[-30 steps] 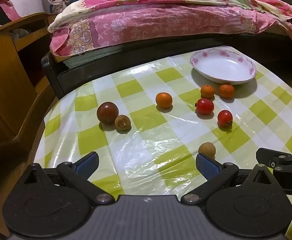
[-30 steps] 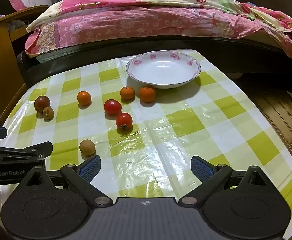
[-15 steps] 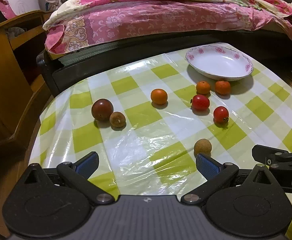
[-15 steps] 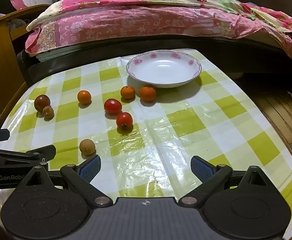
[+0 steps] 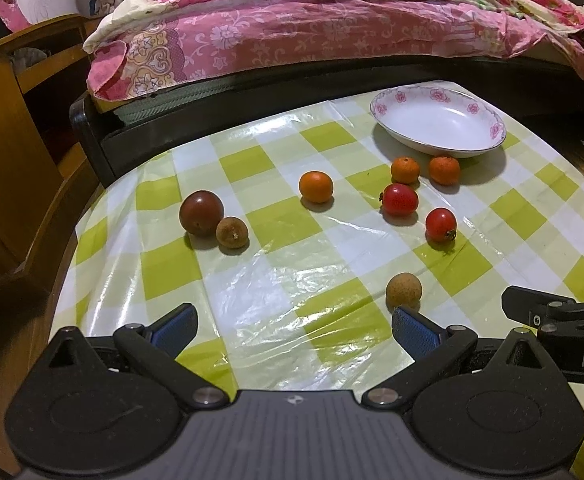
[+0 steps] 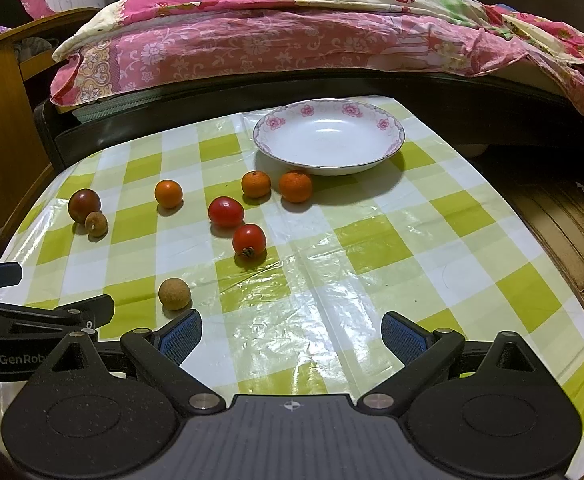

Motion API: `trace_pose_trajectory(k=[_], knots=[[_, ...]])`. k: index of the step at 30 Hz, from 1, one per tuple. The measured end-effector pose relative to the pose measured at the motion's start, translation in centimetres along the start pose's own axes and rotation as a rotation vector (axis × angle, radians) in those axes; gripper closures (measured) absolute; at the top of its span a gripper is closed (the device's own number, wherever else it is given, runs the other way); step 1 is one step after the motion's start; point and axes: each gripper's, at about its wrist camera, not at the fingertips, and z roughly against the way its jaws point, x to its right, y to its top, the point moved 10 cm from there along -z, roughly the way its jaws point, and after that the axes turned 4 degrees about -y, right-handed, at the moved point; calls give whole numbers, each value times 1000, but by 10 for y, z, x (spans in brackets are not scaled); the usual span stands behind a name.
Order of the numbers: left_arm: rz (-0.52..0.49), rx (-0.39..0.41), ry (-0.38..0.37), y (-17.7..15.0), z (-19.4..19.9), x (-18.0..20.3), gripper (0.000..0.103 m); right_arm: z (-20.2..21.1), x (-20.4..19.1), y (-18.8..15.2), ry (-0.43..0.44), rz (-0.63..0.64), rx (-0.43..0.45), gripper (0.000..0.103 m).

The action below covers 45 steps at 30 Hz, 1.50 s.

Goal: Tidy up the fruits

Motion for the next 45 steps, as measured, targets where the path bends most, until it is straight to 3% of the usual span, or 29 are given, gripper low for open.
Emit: trace_pose_trajectory(k=[15,22,30,33,35,37,39,45], knots=[[-54,-17,30,0,1,-9,0,-8,-13,3,39,61,-16,10],[-59,-14,21,6,-5,-24,0,-15,-35,15,123,148,-2,17],[-65,-51,-31,12,-24,-37,2,-36,-65,12,237,278,-59,30],[-44,-58,-55,15,-31,-44,10,-43,-78,12,280,325,-63,32],[-23,-60,-79,19,-36,-46,19,-48,-84,11,302,348,-67,41],[-12,-65,-88,23,-42,-49,20,-52,-88,10,325,366,-75,49],[-23,-64,-92,27,-48,-48,22,-56,-90,11,333,376,-80,49],[-11,-76,-120,34,-72,-47,41,-69,-83,14,348,330,-104,62]])
